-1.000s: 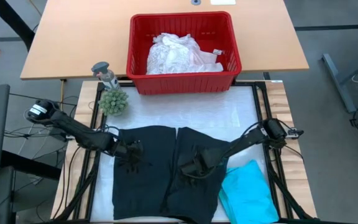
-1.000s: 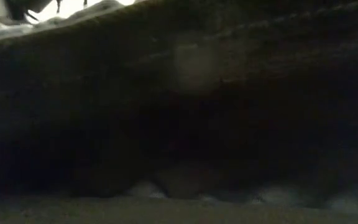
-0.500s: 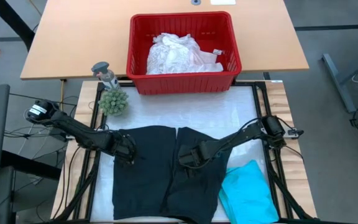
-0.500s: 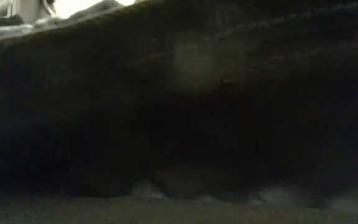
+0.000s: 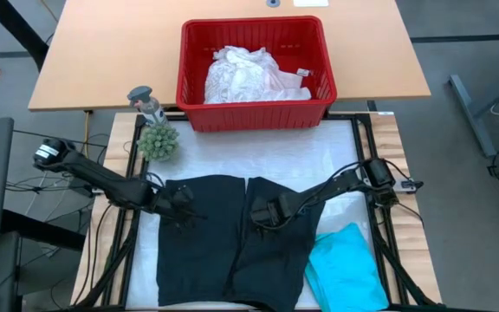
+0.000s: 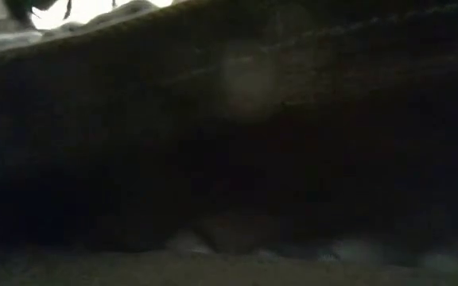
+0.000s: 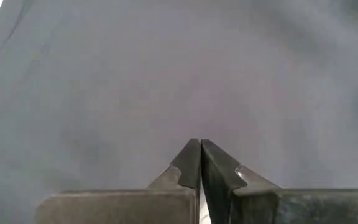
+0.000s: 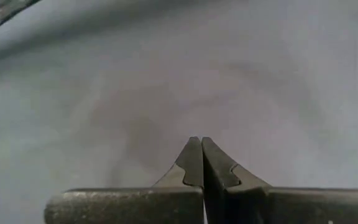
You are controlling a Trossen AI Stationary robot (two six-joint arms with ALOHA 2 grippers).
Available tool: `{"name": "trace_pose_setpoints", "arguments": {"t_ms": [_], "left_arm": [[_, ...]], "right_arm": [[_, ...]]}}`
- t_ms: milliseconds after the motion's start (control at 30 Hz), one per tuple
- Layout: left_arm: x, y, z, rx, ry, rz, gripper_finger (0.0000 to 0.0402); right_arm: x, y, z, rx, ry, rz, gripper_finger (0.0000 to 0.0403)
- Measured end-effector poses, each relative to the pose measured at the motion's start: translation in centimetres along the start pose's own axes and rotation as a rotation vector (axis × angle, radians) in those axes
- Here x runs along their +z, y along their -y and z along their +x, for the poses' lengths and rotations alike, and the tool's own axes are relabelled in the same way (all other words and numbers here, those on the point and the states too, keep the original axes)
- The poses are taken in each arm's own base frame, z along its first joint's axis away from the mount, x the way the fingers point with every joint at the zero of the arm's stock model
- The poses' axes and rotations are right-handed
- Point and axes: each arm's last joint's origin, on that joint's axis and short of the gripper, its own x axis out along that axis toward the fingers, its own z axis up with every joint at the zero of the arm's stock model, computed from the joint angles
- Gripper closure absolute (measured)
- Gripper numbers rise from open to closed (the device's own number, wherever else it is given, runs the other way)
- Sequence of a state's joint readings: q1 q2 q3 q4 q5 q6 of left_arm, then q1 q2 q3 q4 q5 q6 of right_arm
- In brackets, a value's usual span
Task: Fold Laundry from Bin
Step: Fold the black shorts
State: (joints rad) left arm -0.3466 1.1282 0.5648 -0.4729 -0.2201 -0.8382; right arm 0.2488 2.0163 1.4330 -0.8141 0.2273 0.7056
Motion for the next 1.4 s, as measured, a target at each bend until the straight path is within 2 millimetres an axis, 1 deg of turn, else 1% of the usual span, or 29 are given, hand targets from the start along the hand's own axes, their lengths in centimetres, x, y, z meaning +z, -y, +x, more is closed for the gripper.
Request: {"name": "trace_pose_setpoints", "arguments": {"t_ms": [67,100,233,300,467,667,800,900,1033,1167,1233,1267,1400], "left_arm": [[0.3,0.3,0.0,-0.049,0.046,0.010,0.0401],[0.1,0.2,0.3,-0.055,0.045,0.008,0.0401],[-1.5,-0.7,2.2,-0.058,-0.023,-0.027,0.0401],[-1.9,-1.0,2.7,-0.053,-0.034,-0.035,0.0401],[-2.6,-1.9,3.2,0.060,-0.080,-0.032,0.0401],[-3.4,-2.8,3.2,0.171,-0.170,-0.023,0.0401],[-3.6,-3.1,3.1,0.202,-0.189,-0.027,0.0401],[-3.7,-3.3,3.0,0.229,-0.196,-0.043,0.0402],[-3.7,-3.6,3.0,0.266,-0.169,-0.103,0.0401],[-3.3,-4.0,3.1,0.294,-0.157,-0.138,0.0402],[-3.2,-4.3,3.1,0.314,-0.146,-0.169,0.0401],[-3.1,-4.5,3.1,0.325,-0.135,-0.175,0.0401],[-2.4,-5.4,3.2,0.380,-0.096,-0.191,0.0401]], "right_arm": [[0.1,0.1,0.0,-0.004,0.002,0.000,0.0389],[0.1,0.2,0.1,-0.004,0.002,-0.001,0.0389],[0.2,0.2,0.1,-0.001,0.007,-0.002,0.0389],[0.3,0.2,0.1,-0.001,0.007,0.000,0.0389],[0.6,0.7,0.2,-0.005,0.006,-0.007,0.0389],[1.7,2.2,0.6,-0.019,0.001,-0.004,0.0389],[2.6,3.5,1.0,-0.032,-0.007,-0.027,0.0389],[3.3,5.0,1.3,-0.050,-0.029,-0.052,0.0389],[4.4,7.7,1.8,-0.087,-0.065,-0.091,0.0389],[5.6,10.7,2.3,-0.113,-0.086,-0.093,0.0389],[6.2,11.8,1.9,-0.116,-0.074,-0.098,0.0389],[6.6,12.1,1.3,-0.112,-0.056,-0.104,0.0389],[7.7,12.5,-3.0,-0.075,0.075,-0.099,0.0389]]}}
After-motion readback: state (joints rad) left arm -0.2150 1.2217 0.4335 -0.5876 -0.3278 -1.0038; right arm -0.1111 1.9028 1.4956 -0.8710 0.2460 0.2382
